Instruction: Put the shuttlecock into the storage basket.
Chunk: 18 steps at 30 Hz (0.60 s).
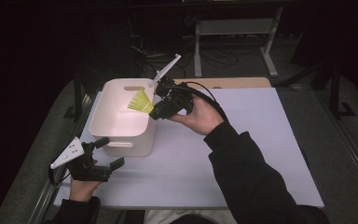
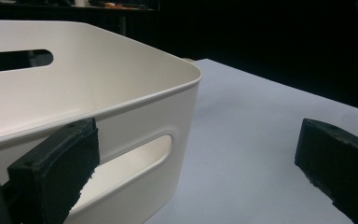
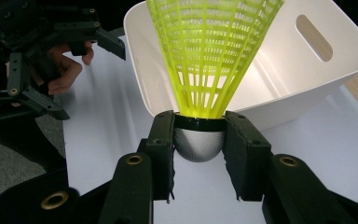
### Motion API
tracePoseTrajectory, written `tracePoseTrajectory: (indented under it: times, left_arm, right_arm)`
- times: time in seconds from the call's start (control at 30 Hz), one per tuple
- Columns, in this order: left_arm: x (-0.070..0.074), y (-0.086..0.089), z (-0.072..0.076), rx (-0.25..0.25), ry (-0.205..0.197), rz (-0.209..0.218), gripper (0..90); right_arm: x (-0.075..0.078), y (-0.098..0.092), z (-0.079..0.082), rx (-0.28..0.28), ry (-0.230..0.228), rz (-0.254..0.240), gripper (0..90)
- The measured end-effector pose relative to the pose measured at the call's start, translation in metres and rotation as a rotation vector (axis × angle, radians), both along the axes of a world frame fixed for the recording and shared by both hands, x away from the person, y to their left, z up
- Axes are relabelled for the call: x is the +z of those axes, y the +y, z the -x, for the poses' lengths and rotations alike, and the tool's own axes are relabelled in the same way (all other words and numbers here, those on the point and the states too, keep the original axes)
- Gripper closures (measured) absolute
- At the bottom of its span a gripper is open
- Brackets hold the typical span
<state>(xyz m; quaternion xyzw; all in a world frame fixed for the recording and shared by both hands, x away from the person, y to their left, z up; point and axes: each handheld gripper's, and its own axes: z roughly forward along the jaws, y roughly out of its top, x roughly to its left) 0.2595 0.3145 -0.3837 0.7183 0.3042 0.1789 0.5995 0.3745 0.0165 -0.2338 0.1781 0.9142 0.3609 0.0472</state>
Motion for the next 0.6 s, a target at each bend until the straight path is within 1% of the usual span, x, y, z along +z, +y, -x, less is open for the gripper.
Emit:
tracePoseTrajectory:
  times: [0.6]
  left_arm:
    - [0.0,0.0,0.0,0.0,-0.001,0.001,0.0]
  right_arm:
    - [0.002,0.019,-0.012,0.019,-0.003,0.003,63.2]
